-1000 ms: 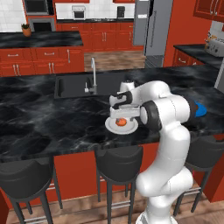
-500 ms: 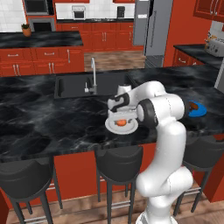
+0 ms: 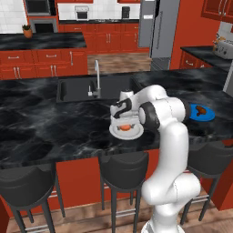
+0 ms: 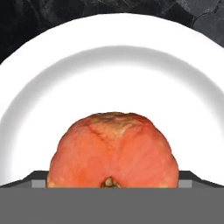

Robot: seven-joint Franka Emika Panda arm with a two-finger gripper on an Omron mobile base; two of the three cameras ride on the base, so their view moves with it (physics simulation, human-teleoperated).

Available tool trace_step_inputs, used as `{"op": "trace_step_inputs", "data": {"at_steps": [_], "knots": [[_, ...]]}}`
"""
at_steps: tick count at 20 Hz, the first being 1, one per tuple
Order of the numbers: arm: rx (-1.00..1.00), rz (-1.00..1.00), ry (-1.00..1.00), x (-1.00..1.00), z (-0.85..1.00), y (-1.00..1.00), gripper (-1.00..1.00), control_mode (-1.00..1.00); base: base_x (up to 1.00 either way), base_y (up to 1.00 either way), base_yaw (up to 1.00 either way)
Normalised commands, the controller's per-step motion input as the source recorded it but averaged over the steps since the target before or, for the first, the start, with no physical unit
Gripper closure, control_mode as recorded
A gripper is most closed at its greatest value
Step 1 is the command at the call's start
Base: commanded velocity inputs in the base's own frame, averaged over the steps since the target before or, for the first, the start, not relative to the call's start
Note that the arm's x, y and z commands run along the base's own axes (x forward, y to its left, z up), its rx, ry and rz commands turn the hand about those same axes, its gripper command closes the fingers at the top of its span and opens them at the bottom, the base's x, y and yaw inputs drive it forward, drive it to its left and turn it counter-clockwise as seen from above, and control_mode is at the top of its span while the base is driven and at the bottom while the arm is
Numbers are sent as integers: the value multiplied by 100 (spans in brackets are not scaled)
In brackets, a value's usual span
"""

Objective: Transport the chicken drumstick and squash to the fridge. Place the chicken drumstick on the rack containing meat and place the squash on the rack containing the vegetable, ensuring meats and vegetables are on different racks.

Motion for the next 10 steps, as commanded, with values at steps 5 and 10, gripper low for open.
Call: {"op": "trace_step_inputs", "data": {"at_steps": [5,10], "knots": [[0,0,0,17,-21,0,100,-100,0,0,0],[0,0,-1,-1,-6,0,100,-100,0,0,0]]}}
